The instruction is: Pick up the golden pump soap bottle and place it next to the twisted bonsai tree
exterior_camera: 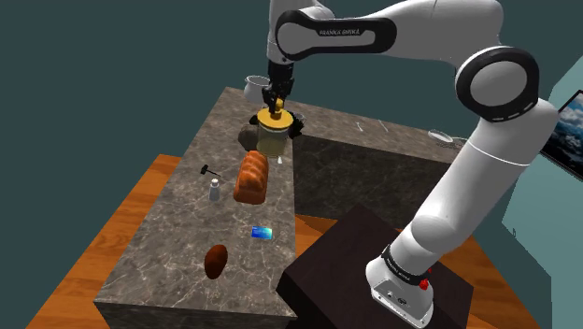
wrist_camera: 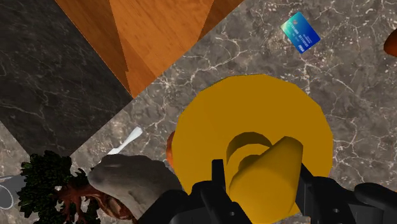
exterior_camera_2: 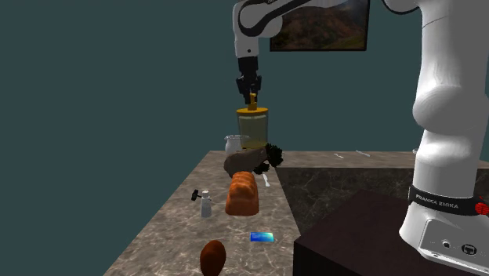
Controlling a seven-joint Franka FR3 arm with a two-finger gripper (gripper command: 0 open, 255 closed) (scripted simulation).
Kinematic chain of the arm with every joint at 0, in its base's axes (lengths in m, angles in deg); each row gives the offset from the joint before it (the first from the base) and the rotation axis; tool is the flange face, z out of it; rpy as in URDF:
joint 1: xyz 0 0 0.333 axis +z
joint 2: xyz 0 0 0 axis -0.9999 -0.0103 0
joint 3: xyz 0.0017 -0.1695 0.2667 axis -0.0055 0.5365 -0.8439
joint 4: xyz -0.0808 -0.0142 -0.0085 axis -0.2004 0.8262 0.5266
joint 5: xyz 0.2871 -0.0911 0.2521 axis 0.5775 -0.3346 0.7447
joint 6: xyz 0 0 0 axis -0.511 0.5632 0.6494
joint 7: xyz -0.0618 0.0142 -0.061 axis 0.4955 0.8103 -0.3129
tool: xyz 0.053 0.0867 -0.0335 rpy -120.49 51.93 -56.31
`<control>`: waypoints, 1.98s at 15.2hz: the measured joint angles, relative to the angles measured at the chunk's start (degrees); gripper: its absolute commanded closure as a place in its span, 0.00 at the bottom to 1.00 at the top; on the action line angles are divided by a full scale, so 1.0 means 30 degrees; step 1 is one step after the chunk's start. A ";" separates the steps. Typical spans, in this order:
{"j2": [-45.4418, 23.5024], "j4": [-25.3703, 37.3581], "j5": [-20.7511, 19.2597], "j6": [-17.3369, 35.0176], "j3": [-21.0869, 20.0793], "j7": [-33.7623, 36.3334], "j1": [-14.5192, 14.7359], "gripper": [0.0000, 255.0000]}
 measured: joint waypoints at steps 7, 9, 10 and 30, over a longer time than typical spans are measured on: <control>-0.0365 0.0453 0.0092 0.0456 0.1391 -0.3088 -0.1707 1.00; -0.0673 0.0818 0.0094 0.0531 0.1722 -0.3839 -0.2116 1.00; -0.0848 0.1018 0.0097 0.0579 0.1901 -0.4246 -0.2342 1.00; -0.3666 0.2240 0.0123 0.2786 0.3501 -0.7830 -0.4598 1.00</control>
